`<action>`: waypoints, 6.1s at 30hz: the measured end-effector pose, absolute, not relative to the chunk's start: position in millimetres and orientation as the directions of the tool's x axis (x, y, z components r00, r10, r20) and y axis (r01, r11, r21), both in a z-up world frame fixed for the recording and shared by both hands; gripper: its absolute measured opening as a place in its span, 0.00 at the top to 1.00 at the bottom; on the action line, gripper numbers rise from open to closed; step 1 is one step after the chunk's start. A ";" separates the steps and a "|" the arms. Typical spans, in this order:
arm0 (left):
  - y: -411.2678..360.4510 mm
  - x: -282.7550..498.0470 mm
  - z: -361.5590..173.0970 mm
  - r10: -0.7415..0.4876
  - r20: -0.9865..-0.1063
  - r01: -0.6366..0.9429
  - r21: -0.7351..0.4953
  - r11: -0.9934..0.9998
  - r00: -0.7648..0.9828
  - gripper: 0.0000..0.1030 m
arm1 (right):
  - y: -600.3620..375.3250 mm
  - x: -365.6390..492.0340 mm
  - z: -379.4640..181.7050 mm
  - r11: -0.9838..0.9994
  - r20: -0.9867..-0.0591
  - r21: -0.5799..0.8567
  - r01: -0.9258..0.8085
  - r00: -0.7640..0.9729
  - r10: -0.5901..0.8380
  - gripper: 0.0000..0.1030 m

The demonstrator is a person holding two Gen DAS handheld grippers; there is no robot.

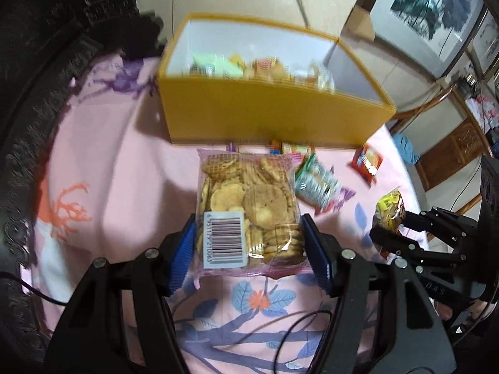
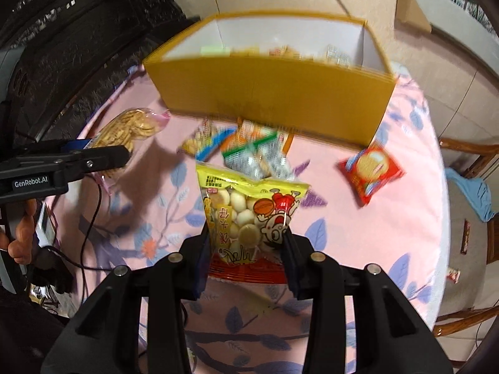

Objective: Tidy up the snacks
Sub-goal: 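Carry both packs into the yellow box and open both grippers, then move both grippers back to the remaining snacks, then grasp the green-topped biscuit pack with the right gripper while the left gripper grasps the purple candy bag, then lift both held packs into the yellow box and open both grippers, then move both grippers back to the last snacks on the table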

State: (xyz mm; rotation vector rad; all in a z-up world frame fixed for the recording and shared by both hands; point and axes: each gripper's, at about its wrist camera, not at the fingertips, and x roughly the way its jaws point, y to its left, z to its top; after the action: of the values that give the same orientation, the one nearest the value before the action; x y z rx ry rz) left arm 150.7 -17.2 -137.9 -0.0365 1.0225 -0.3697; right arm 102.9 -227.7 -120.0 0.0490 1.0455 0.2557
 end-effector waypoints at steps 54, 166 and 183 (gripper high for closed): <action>-29.4 255.8 -88.3 -0.197 -0.744 0.149 -0.131 0.980 0.639 0.10 | -291.7 200.5 -67.7 0.984 -0.729 0.139 -0.108 0.662 0.175 0.30; -62.1 308.2 -56.0 -0.239 -0.671 0.185 -0.151 0.971 0.702 0.09 | -262.6 279.5 -47.5 1.000 -0.692 0.021 -0.018 0.721 0.028 0.43; -37.1 224.9 -93.4 -0.232 -0.731 0.176 -0.154 0.972 0.642 0.09 | -342.6 177.3 -118.6 0.988 -0.822 0.065 0.143 0.568 -0.028 0.43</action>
State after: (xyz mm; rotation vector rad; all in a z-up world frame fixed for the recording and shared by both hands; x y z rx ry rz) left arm 224.9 -37.1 -93.4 -0.0711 0.8429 -0.2327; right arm 177.3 -342.6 -118.6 0.1290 0.9618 -0.1004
